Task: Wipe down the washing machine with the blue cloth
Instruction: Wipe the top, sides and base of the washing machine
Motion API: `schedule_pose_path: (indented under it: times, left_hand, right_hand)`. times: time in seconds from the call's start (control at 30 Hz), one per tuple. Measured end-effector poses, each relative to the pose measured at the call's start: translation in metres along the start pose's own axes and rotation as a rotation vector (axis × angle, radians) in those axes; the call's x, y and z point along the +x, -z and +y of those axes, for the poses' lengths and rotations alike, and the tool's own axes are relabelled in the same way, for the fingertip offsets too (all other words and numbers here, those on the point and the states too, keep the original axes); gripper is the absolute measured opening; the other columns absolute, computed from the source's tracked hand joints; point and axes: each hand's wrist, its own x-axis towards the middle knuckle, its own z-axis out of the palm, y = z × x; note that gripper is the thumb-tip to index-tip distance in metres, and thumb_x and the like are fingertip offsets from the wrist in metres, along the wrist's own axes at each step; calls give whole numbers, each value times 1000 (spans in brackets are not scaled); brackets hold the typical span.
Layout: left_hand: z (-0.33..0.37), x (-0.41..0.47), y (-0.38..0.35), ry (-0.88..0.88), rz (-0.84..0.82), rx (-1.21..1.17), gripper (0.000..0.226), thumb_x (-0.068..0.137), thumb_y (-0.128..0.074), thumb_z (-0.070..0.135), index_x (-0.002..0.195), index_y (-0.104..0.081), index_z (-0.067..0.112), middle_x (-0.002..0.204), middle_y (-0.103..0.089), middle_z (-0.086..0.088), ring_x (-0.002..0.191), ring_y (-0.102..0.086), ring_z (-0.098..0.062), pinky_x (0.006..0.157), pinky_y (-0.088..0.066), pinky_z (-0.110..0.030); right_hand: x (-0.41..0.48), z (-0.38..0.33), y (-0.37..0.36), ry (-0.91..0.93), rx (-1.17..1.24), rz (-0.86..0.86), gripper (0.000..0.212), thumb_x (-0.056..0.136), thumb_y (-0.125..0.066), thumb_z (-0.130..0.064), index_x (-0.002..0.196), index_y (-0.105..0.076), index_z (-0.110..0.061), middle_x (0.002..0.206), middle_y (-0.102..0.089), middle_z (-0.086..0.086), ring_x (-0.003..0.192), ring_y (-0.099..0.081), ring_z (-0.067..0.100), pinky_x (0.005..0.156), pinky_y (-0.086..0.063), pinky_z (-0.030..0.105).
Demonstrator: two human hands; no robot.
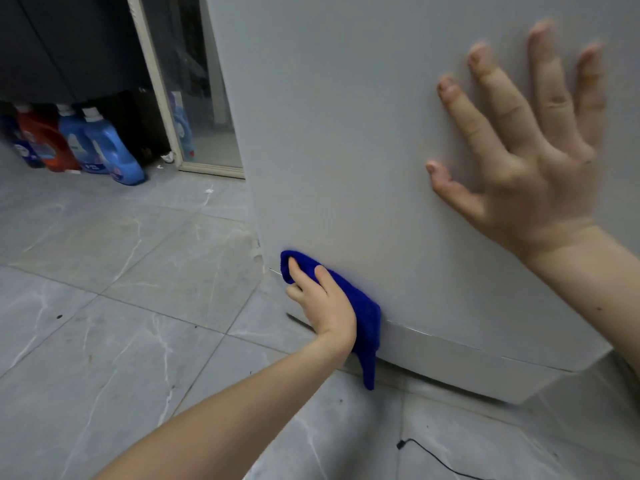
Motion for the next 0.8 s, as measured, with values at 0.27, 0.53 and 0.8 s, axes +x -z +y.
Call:
schedule_pose_path:
  times: [0.27,0.53,0.8]
  left_hand:
    - [4,-36,0,-20,-293,-47,63,104,-34,29,154,3,22,157,-8,-9,134,-29,-16,96,-20,-14]
    - [-3,17,10,-99,-77,-19,55,105,-31,28,154,-8,18,153,-19,-11,131,-35,-23,96,-24,-19]
    - [5,-76,-14,12,-335,116,66,103,-33,31,153,3,10,159,-4,-16,145,-18,-34,115,-19,-39]
  right_hand:
    - [0,0,0,7,-21,15,54,100,-59,-37,147,-53,-10,151,-51,15,134,-47,54,108,-33,70]
    - [0,0,1,7,-36,16,52,101,-57,-35,146,-54,-9,151,-51,15,135,-47,53,109,-32,69]
    - [-1,0,1,7,-51,7,52,102,-55,-35,147,-53,-9,152,-50,16,135,-47,53,108,-31,71]
